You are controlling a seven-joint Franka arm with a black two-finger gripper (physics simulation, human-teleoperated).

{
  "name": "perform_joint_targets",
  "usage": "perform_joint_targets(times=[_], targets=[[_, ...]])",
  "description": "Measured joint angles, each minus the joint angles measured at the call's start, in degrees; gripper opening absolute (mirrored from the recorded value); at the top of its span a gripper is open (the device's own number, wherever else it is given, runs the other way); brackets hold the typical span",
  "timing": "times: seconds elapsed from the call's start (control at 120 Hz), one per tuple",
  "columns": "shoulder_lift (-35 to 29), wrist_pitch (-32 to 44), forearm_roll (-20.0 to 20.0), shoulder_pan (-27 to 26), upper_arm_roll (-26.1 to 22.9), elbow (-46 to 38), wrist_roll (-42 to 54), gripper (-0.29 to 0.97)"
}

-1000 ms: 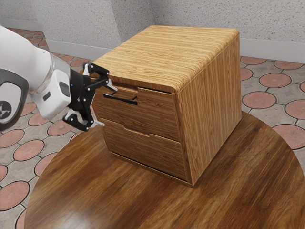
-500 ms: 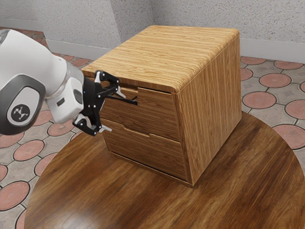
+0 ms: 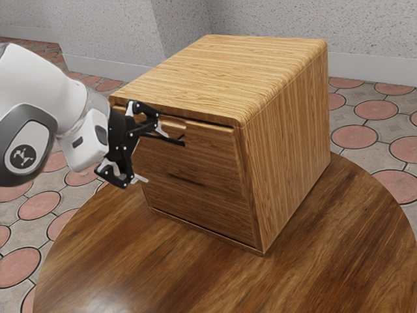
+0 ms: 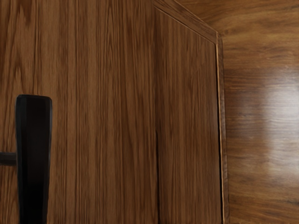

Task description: Pull the drawer handle with one arm to open the drawer

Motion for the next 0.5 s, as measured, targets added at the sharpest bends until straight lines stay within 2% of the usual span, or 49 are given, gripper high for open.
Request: perform_joint_targets(times=[0.183,0.317,0.5], targets=[[-1.05,-0.27,-0.07,0.09,0.08,-0.61,0.27,0.68],[-3.18,-0.62,0.19,-0.03,1.27,-1.68,0.44,0.62],[-3.80,-1.19,0.07,0.10,1.65,-2.57,0.62,0.67]])
